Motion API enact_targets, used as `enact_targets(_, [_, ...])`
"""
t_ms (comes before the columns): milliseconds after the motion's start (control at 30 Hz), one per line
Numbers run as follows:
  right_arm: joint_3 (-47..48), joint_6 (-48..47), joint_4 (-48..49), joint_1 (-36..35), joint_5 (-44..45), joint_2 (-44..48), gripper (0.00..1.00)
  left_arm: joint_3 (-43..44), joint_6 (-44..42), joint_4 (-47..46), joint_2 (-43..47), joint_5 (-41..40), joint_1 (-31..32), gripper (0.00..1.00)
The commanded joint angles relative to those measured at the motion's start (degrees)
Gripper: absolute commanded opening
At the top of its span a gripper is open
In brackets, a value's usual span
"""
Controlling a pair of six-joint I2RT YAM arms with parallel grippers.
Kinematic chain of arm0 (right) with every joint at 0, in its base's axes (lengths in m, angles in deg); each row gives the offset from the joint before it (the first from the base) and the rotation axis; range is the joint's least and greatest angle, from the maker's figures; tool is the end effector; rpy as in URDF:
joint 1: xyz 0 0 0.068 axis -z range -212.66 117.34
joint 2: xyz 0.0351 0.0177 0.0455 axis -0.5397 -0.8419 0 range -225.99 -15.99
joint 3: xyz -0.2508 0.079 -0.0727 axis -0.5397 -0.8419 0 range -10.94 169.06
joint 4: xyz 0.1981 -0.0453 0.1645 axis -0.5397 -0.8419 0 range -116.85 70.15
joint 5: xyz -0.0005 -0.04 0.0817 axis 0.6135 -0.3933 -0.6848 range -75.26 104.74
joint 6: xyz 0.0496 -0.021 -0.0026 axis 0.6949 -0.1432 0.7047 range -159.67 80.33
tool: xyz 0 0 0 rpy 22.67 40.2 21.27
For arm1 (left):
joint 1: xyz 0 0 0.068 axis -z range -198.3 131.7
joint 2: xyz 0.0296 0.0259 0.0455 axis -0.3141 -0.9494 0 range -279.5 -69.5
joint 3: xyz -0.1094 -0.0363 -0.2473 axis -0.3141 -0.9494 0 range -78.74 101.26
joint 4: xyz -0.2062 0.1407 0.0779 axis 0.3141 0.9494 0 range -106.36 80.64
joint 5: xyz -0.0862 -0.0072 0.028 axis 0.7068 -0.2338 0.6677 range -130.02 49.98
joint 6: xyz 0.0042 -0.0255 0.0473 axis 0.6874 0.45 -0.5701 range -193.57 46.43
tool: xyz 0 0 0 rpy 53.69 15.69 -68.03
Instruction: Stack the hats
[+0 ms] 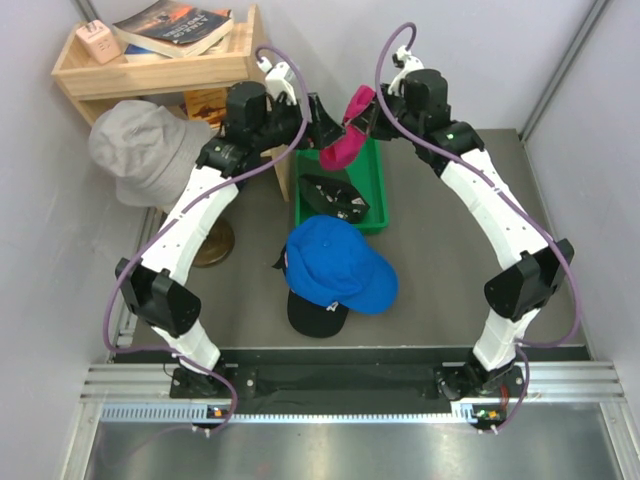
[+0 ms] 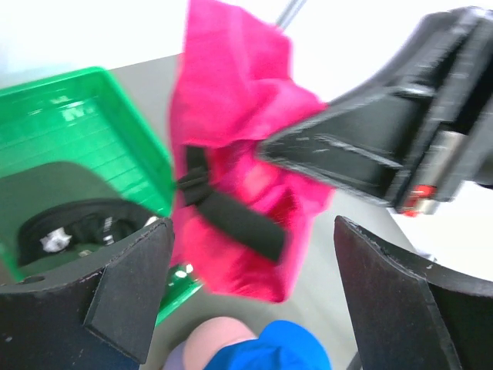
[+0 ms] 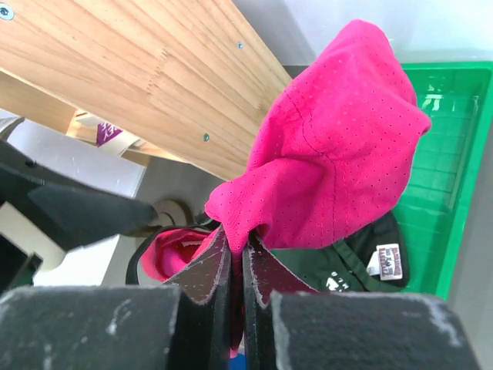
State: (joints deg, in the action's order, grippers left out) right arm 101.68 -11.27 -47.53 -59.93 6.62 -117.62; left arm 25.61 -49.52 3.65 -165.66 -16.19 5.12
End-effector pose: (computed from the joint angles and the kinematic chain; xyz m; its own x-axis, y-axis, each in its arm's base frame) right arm 0.3595 0.1908 0.4464 -0.4975 0.2733 -0.8233 -0.3834 0.7820 0.4913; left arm 0.3489 -0.1669 0.4486 -0.4677 -0.2037 -0.8601 0.5870 0.6560 -0.4745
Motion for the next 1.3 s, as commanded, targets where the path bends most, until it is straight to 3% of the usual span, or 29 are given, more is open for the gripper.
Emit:
enact_targets(0, [1.4,2.2,0.5,-1.1,0.9,2.6,0.0,-0.8,0.7,-6.2,1.8,0.6,4.0,0.89])
enact_targets(233, [1.7,5.5,0.2,-1.5,0.9,2.6,0.0,0.1,-4.8,1.3,0.5,-6.9,7.5,0.88])
enact_targets(467, [3.8,8.0,-1.0,-1.4,0.3,2.1,0.0,1.8,-10.7,6.6,-0.5,-23.3,10.4,0.85])
enact_targets(667, [4.2,10.4,-0.1,-1.4,-0.8,2.0,0.0,2.5,-11.9,4.8,-2.0,-24.1,11.2,0.75])
enact_targets(800, [4.5,11.7,0.3,-1.4,-1.2,1.8,0.0,1.5,-10.2,1.9,-2.6,-21.9,11.4,0.56])
enact_targets(867, [4.4,11.8,0.5,-1.4,-1.2,1.9,0.0,1.3,-9.8,1.0,-2.8,-21.2,11.4,0.2])
enact_targets(933, [3.9,11.5,0.3,-1.1,-0.9,2.0,0.03,1.6,-9.0,0.9,-2.6,-21.3,11.4,0.0])
enact_targets(1100, [-0.4,12.1,2.1,0.9,-3.1,3.4,0.16,4.4,-7.3,-0.3,-1.0,-20.8,11.3,0.0])
enact_targets(1267, [-4.1,10.7,1.9,4.8,-2.4,7.7,0.15,8.6,-1.7,-0.6,-2.2,-11.3,11.3,0.0])
